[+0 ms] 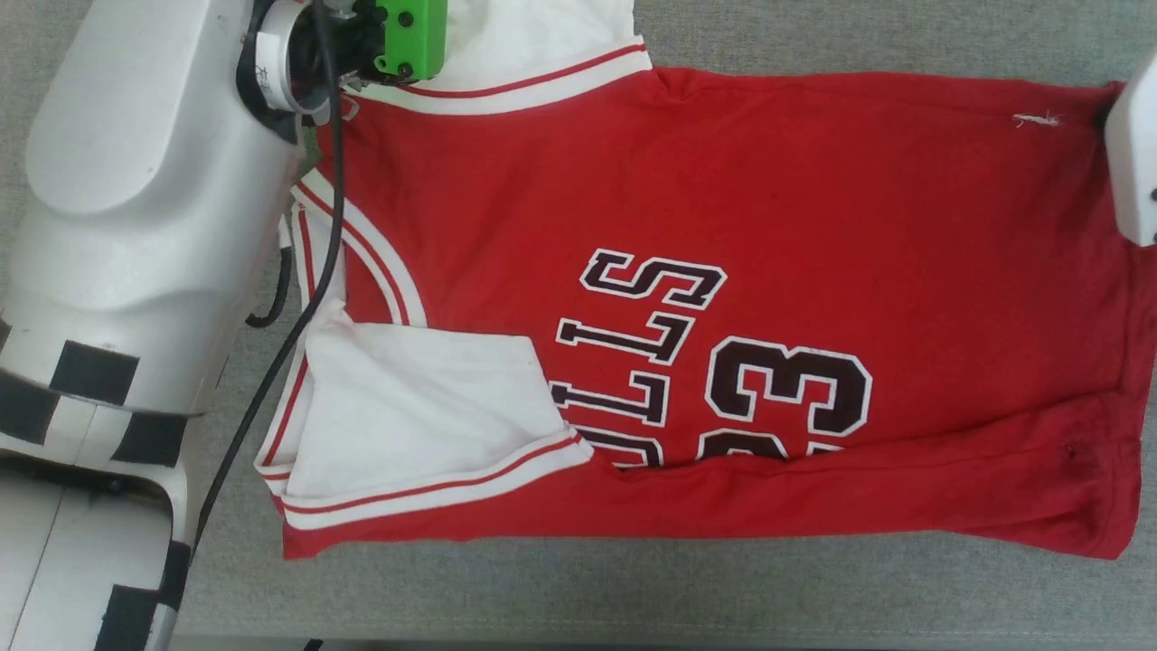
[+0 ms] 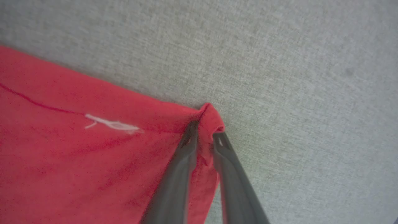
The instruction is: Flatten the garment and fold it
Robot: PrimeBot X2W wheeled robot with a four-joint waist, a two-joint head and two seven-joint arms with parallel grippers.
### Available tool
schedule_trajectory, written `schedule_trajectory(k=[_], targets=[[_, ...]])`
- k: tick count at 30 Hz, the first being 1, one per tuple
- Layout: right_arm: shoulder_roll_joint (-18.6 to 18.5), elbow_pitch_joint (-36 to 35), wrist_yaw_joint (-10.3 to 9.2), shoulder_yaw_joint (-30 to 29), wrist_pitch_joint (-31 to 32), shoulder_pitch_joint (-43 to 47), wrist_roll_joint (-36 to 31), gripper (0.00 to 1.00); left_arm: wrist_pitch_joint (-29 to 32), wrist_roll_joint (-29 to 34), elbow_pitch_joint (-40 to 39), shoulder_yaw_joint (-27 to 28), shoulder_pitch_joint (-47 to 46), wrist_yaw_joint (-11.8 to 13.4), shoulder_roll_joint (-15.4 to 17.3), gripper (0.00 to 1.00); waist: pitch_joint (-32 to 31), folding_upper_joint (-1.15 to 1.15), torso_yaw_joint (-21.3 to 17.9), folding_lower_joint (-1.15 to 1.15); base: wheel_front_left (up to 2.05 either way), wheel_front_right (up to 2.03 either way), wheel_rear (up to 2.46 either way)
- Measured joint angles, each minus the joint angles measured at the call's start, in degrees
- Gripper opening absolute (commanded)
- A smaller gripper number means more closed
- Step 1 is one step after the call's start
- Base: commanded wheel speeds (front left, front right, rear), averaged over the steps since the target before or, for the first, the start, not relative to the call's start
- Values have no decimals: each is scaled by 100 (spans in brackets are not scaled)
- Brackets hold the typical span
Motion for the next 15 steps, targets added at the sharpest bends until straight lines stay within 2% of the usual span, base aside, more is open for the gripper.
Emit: schedule_trajectory(k=[5, 15], targets=[[99, -18, 0, -151, -143, 2, 105, 0, -104, -20, -58, -25, 86, -67, 31, 0, -65, 0, -15, 0, 0, 0, 0], [328, -189, 0, -746, -1115, 134, 219, 0, -900, -354, -320, 330, 407, -307, 69, 0, -595, 0, -58, 0, 0, 0, 0]])
